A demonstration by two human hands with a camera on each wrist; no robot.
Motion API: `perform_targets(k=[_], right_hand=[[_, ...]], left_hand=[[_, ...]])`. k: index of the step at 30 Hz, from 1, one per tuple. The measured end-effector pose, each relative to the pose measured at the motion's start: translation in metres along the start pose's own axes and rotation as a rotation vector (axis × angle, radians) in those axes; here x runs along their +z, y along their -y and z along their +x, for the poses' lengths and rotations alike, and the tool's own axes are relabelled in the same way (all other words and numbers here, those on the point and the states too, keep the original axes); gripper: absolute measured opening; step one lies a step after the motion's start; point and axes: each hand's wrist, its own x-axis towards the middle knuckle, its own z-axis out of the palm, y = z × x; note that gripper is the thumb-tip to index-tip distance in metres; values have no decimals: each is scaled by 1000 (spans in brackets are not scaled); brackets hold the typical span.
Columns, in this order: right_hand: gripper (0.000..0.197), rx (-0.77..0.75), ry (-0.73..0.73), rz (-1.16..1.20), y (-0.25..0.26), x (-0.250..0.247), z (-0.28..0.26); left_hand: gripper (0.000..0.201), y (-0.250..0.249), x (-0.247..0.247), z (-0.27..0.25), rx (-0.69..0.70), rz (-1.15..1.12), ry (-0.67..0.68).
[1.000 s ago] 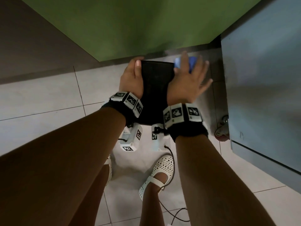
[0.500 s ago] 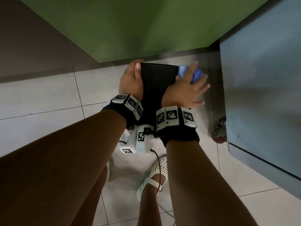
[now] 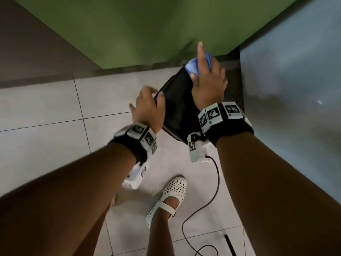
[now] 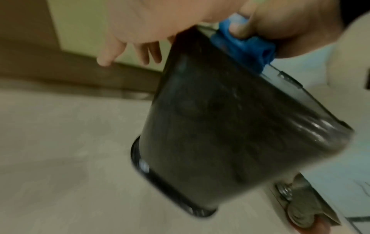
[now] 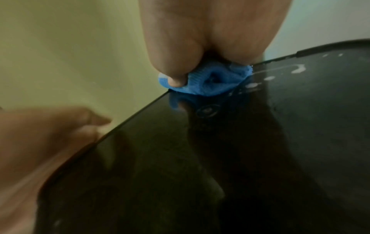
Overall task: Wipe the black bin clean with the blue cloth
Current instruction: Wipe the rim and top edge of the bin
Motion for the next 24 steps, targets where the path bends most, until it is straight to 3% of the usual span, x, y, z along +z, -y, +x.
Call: perform_targets(k=[3,5,7,12,14,18,24], right_hand=[[59,-7,-47,-39,4,5,-1],[59,-28,-61,-140,5,7,0],[62,-86,-100,-179,5,5,0],[44,-235,-221,-125,1,17,1],[40,-155,-311,-83,-5,17,-1],[39,194,-433,-12,-39,15,-21],[46,403,-395,48,-36,14,-18]], left_hand=[[53,-25,0,25,172,101,186],[48,-30,5,32,207,149,268],[43,-28,7,31,191,162,252],[45,-24,7,30,161,122,232],[45,-24,8,30,154,99,235],[44,-23,10,30,144,78,227],[44,-25,10,24,229,125,211]])
